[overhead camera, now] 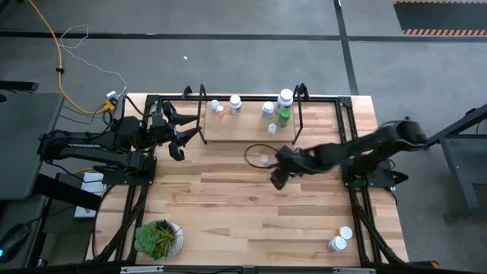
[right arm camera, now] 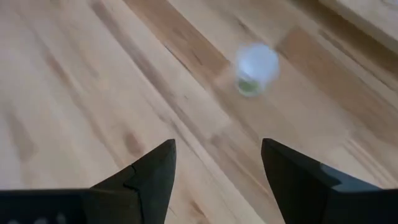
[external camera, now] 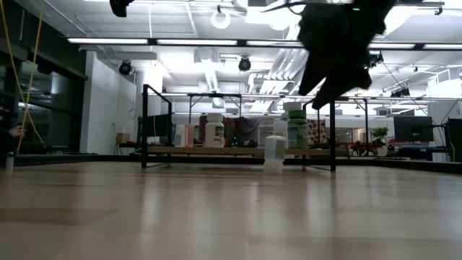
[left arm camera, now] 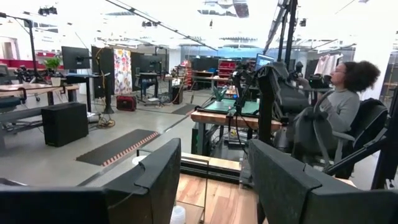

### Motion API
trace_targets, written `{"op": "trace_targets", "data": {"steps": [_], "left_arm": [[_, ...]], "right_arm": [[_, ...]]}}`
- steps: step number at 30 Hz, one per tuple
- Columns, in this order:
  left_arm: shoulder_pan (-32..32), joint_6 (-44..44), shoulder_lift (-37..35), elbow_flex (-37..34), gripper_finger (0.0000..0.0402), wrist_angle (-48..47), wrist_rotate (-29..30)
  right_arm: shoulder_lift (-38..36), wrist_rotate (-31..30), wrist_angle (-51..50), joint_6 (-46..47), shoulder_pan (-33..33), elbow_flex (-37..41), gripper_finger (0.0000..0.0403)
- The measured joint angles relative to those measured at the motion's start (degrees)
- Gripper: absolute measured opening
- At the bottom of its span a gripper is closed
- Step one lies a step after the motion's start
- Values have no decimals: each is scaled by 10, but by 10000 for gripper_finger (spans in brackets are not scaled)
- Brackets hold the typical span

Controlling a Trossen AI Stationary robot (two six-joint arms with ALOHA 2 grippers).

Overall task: Pick and place medicine bottles onto shelf by color
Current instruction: Put the transparent pill bottle on the shelf

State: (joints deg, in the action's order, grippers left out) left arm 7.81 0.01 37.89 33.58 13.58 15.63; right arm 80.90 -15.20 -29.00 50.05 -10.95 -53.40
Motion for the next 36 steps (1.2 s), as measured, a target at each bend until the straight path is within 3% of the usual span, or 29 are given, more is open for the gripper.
{"op": "trace_targets", "data": {"steps": [6,15,24,30,36], "left_arm": [[0,-27,1,0,179,0,4],[0,-45,2,0,179,0,37],[0,-44,2,0,179,0,37],[0,-44,2,0,179,0,37],[0,-44,2,0,179,0,37]], "right_arm": [[-65,-72,192,-93,-24,157,229],[-12,-79,421,-234,23,270,229],[115,-67,590,-281,62,267,229],[189,-39,617,-295,62,248,229],[245,-44,706,-295,69,245,229]]}}
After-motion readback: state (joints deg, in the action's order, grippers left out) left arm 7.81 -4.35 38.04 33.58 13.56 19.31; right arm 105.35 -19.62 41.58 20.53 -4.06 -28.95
